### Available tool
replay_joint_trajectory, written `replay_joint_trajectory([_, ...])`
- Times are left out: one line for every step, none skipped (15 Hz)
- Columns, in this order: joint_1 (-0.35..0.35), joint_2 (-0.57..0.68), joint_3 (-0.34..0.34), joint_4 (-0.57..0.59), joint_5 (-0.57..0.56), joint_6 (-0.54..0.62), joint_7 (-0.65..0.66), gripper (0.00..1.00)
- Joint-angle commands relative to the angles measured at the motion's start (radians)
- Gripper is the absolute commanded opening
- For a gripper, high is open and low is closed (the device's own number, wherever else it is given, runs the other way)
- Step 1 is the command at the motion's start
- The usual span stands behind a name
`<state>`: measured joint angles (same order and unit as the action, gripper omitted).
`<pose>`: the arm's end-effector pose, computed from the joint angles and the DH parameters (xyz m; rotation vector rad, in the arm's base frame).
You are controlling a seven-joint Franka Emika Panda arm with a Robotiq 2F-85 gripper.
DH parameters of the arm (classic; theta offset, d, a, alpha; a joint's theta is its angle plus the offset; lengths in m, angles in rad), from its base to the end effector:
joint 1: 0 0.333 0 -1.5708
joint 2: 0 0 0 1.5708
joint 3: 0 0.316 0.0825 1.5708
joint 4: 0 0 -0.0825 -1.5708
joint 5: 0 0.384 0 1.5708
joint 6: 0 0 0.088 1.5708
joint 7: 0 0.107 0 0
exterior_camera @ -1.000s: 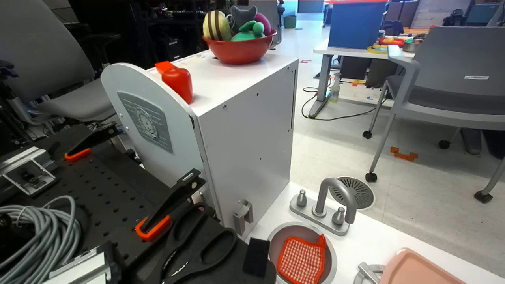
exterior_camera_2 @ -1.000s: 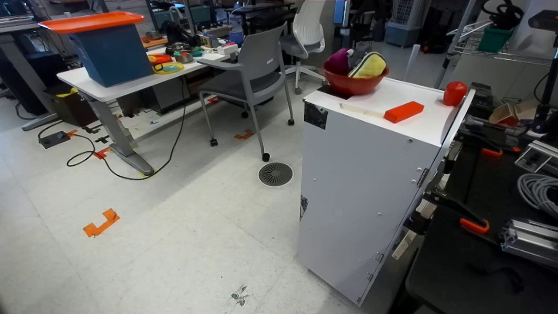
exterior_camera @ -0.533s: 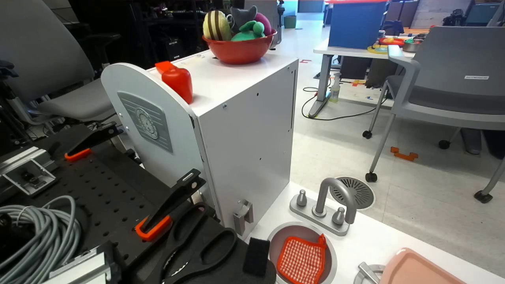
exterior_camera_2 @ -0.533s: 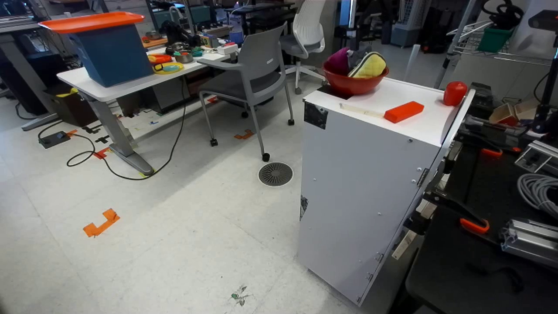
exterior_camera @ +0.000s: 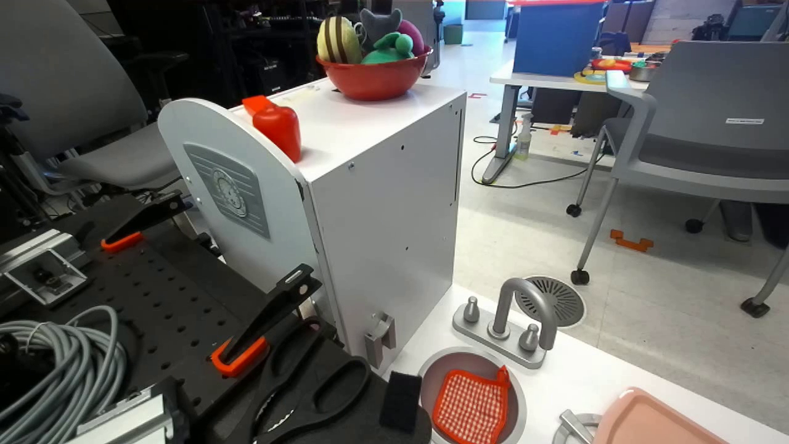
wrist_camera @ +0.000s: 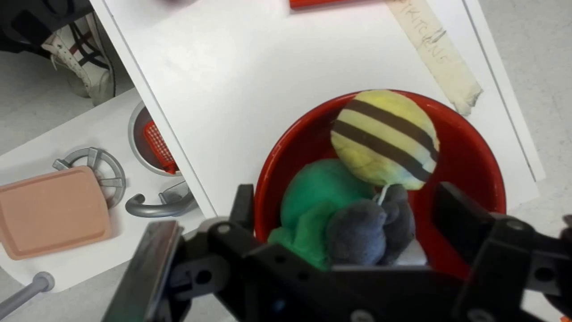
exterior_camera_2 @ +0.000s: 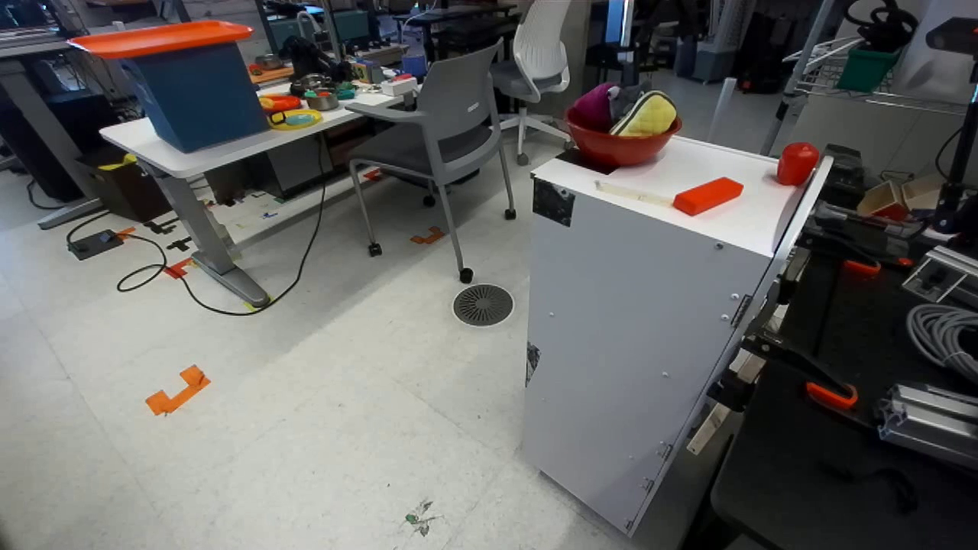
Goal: Remove the gray doll out of the bowl
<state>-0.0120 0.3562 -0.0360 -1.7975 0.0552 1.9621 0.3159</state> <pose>0.6191 -0.0247 0.3363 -3.0579 0.6021 0.3038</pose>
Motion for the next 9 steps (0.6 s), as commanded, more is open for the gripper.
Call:
replay_joint_trajectory([-0.003,-0.013,-0.015,0.001,0.012,-0.022,0.006,1.00])
replay_joint_trajectory([-0.005,-0.012,-0.018,0.002,0.014,-0.024,0.007,1.00])
replay_joint_trajectory([-0.006,-0.012,-0.019,0.003,0.015,-0.025,0.006,1.00])
replay_joint_trajectory([-0.006,-0.010,-0.021,0.005,0.012,-0.027,0.009,0.89])
replay_joint_trajectory([-0.007,-0.010,-0.022,0.005,0.011,-0.028,0.009,0.74])
replay_joint_trajectory([-0.006,-0.010,-0.023,0.006,0.008,-0.028,0.010,0.65])
replay_joint_trajectory([-0.006,-0.010,-0.024,0.006,0.008,-0.027,0.010,0.58])
replay_joint_trajectory([-0.006,-0.010,-0.025,0.006,0.008,-0.027,0.009,0.49])
replay_joint_trajectory([-0.007,-0.010,-0.024,0.006,0.009,-0.027,0.008,0.42])
